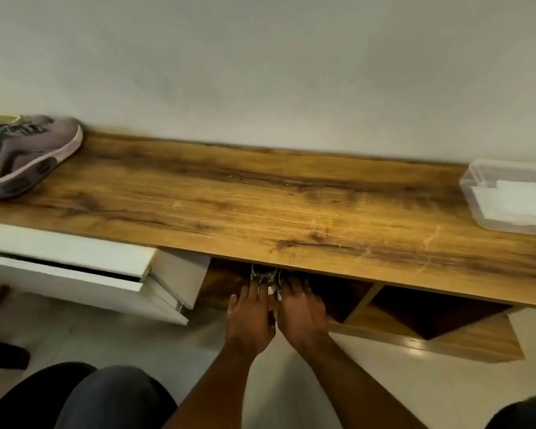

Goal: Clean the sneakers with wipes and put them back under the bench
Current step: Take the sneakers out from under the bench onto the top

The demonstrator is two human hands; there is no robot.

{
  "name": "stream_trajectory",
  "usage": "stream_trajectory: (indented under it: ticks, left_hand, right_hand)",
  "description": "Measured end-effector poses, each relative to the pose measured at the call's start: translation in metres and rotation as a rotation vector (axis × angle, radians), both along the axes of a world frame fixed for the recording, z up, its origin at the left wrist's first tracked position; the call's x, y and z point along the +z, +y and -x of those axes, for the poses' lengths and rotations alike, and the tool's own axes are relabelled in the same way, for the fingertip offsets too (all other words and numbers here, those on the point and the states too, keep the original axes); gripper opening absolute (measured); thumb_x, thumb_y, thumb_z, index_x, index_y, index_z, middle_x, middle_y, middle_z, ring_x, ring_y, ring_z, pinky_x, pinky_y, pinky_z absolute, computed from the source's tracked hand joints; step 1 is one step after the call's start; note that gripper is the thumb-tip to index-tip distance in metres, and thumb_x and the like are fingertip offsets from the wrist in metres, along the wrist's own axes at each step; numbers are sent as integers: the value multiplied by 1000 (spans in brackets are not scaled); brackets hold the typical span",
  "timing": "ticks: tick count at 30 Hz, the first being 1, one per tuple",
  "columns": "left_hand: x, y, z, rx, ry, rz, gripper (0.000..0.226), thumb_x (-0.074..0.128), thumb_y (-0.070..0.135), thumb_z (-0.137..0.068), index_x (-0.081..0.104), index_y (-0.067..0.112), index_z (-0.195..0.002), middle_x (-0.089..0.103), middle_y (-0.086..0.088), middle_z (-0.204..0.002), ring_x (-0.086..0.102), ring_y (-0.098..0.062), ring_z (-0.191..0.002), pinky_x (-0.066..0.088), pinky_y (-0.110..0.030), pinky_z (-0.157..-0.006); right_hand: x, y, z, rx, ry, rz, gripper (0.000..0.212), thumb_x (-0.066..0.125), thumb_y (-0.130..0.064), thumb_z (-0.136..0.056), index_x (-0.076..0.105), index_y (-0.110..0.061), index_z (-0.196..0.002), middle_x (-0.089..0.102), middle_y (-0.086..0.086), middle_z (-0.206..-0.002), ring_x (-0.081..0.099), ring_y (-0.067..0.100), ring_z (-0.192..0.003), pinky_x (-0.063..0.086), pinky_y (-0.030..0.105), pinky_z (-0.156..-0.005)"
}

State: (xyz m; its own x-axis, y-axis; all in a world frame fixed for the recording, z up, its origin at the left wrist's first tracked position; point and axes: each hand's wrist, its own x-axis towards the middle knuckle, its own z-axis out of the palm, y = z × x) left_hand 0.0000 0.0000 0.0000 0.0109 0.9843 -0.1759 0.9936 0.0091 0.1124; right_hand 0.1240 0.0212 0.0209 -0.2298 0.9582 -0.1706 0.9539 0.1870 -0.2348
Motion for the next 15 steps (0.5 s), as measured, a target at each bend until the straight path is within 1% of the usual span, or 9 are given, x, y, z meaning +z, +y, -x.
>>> stream_trajectory:
  ticks: [2,4,6,8,9,11,13,15]
  left_hand:
    - [-11,14,3,58,-65,28,86,64,39,-92,19,21,-163,29,-3,-166,26,-27,-153,27,-45,-122]
    - [-23,27,7,88,-88,9,90,66,35,-89,16,22,-163,28,-3,-166,26,-31,-153,31,-46,-121]
    - [-34,37,9,110,-118,46,92,69,32,-89,15,23,-163,28,-4,-166,37,-34,-147,43,-46,-113]
    - [-42,43,11,92,-141,60,94,73,28,-89,15,26,-163,37,-5,-162,53,-34,-134,53,-44,-99]
    - [-46,46,12,76,-147,77,96,75,26,-88,15,28,-163,44,-5,-157,59,-32,-128,55,-42,-94]
    - [-56,55,17,65,-173,115,99,76,22,-86,13,34,-162,54,-4,-148,65,-30,-119,57,-41,-88]
    - [-63,61,20,47,-192,154,97,73,20,-88,12,36,-162,50,-4,-153,65,-30,-119,58,-42,-88]
    - [-65,65,21,29,-199,171,92,72,21,-90,17,35,-162,44,-3,-159,61,-31,-125,56,-44,-95]
  right_hand:
    - [-12,11,2,-37,16,31,62,66,-21,-91,47,-21,-149,50,6,-147,52,30,-134,50,41,-104]
    - [-29,20,-1,-61,17,17,62,63,-12,-89,47,-22,-149,50,7,-147,52,32,-133,52,42,-102]
    - [-45,26,-4,-80,20,48,65,60,-7,-90,44,-23,-151,46,8,-151,50,34,-135,53,44,-100]
    - [-58,26,-7,-86,25,69,72,60,-4,-91,36,-23,-156,38,8,-158,46,35,-140,52,44,-102]
    - [-64,25,-7,-80,27,86,79,62,-2,-89,31,-22,-159,33,7,-162,43,36,-143,51,44,-105]
    - [-76,24,-7,-58,35,121,91,66,1,-85,21,-20,-162,26,6,-166,38,37,-147,48,44,-108]
    - [-87,25,-6,-38,38,146,95,68,2,-83,19,-19,-162,23,6,-167,38,37,-146,48,44,-108]
    - [-90,28,-5,-39,48,128,92,69,4,-81,25,-19,-159,30,7,-161,42,36,-142,49,43,-106]
